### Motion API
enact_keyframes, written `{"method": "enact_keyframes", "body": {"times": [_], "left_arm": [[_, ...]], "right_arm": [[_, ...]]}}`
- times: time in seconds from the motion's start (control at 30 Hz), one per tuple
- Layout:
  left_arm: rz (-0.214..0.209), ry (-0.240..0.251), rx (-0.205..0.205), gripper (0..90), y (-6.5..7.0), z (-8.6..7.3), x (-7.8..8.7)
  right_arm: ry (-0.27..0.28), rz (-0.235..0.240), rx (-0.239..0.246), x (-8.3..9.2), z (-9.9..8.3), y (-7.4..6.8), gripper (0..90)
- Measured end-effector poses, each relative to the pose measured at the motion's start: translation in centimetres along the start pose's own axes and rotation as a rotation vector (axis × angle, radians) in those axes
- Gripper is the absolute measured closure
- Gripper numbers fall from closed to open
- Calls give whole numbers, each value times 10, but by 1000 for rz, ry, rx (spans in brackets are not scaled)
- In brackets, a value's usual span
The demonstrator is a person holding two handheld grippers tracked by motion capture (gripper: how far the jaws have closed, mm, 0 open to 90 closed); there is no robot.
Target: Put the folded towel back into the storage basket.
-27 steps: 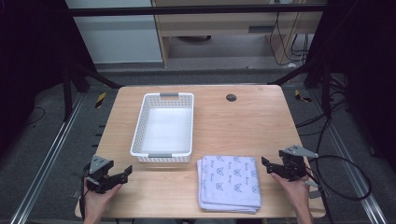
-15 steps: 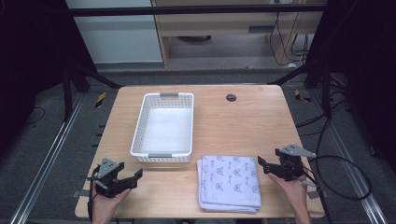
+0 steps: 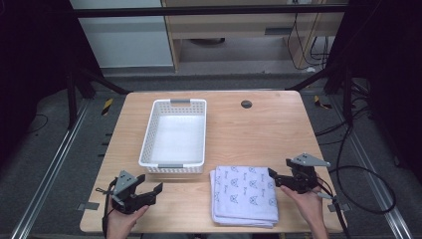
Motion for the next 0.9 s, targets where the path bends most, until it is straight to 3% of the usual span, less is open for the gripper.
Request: {"method": "enact_keyframes", "body": {"times": [0.33, 0.83, 0.9], "left_arm": [[-79, -41, -101, 244, 44, 6, -16], [-147, -87, -153, 257, 89, 10, -38], [-163, -94, -157, 257, 100, 11, -44]], "right_arm": [[-44, 30, 11, -8, -2, -11, 246], [-73, 53, 15, -15, -5, -18, 288], [-74, 53, 14, -15, -6, -17, 295]]}}
Point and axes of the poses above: each handheld gripper's, and its own axes: x roughly backward along the jaws, z roughly out of its top, y roughly to its right, the point moved 5 cm from there along -x, roughly forward along the jaws, and after that the axes turned 6 degrees about x, right-handed, at the moved point
